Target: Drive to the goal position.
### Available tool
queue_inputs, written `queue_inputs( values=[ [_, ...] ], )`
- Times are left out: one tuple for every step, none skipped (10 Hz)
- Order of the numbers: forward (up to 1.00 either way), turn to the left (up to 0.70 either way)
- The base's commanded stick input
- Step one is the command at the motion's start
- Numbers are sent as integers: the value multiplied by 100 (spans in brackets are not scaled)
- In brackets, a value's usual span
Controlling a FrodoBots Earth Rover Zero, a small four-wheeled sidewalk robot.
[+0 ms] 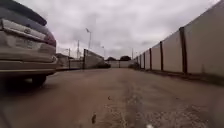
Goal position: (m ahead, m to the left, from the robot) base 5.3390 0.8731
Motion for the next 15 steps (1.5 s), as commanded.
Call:
queue_inputs(
  values=[
    [70,-35],
    [70,-35],
    [70,-26],
    [70,-13],
    [70,0],
    [70,0],
    [70,0],
    [70,0],
    [70,0],
    [70,0],
    [70,0],
    [70,0],
    [70,0],
    [70,0],
    [70,0]
  ],
)
